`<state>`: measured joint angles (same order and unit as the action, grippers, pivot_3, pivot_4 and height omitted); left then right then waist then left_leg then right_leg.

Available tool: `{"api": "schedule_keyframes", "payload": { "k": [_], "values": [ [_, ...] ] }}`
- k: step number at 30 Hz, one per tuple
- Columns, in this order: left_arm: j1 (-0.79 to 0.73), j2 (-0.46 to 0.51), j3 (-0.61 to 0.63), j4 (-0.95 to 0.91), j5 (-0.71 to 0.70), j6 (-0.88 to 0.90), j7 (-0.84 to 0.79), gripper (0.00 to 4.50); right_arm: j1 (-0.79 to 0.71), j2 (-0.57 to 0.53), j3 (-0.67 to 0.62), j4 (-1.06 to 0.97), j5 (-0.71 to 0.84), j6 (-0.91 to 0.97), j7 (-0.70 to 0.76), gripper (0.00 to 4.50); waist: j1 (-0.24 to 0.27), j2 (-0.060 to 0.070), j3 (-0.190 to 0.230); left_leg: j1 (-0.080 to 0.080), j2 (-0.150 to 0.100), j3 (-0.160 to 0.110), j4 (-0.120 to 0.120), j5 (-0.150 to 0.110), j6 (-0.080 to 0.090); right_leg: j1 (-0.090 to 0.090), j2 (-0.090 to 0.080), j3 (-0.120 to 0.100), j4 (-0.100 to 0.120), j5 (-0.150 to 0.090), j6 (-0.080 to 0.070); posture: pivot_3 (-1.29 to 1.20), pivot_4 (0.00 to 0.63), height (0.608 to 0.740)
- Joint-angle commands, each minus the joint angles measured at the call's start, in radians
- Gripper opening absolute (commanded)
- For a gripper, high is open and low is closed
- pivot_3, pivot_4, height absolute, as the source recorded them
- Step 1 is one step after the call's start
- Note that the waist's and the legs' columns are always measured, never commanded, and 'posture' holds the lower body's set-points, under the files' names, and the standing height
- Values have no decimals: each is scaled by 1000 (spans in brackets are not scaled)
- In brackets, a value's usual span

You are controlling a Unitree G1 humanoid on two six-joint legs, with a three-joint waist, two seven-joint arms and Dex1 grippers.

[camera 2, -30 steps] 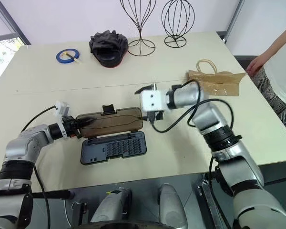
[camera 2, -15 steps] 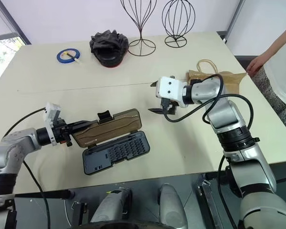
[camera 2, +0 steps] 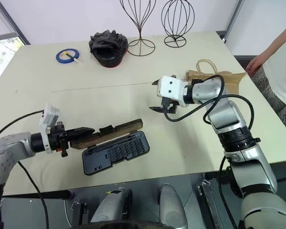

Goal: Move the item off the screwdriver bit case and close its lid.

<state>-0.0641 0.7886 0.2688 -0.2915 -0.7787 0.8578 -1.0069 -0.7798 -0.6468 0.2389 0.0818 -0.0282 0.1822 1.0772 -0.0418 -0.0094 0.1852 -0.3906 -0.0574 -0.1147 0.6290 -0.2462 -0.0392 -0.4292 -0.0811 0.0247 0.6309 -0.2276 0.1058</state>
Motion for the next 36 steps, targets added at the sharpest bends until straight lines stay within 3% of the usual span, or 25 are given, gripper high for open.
{"api": "schedule_keyframes", "payload": {
  "k": [1,8,15,18,21,24,25,30,36],
  "values": [
    [70,35,64,-115,-80,42,-12,0,-14,-13,-38,-6,24,24,-1,4445,-1,0,0,0,0,0,0,0,0,0,0,0,0,0,0,0,150,740],
    [133,43,82,-170,-122,48,17,0,-13,12,-75,-12,58,170,-53,4445,5,0,0,0,0,0,1,0,0,1,0,0,0,-1,-2,0,150,740],
    [-20,52,36,-46,-74,7,13,0,7,59,-180,-261,303,748,-96,4445,12,0,0,0,0,0,1,0,0,0,0,0,0,-1,-1,0,150,740],
    [-126,57,-18,43,-34,-20,-18,0,24,68,-236,-402,441,1030,-122,3588,25,0,0,0,0,0,1,0,0,0,0,0,-1,0,-1,0,150,740],
    [-250,31,-119,140,27,-63,-63,0,43,108,-297,-544,579,1358,-148,2020,29,0,0,-1,0,0,1,0,0,0,0,0,-1,0,0,0,150,740],
    [-327,6,-206,197,72,-93,-110,0,101,112,-316,-590,756,1432,-220,427,31,-1,0,-1,0,0,1,0,0,1,0,-1,-1,0,0,0,150,740],
    [-353,-8,-240,218,93,-105,-126,0,134,101,-311,-612,840,1432,-247,123,29,-1,0,-1,0,0,1,0,0,1,0,-1,-1,0,0,0,150,740],
    [-432,-48,-340,290,160,-143,-192,0,253,71,-287,-649,1196,1432,-457,123,23,-1,1,-1,0,1,1,0,1,1,0,-1,-2,0,0,0,150,740],
    [-441,-63,-406,286,208,-162,-236,0,426,156,-221,-610,1427,1432,-818,123,22,-2,1,-1,0,1,1,0,1,1,0,-1,-1,0,0,0,150,740]
  ]
}}
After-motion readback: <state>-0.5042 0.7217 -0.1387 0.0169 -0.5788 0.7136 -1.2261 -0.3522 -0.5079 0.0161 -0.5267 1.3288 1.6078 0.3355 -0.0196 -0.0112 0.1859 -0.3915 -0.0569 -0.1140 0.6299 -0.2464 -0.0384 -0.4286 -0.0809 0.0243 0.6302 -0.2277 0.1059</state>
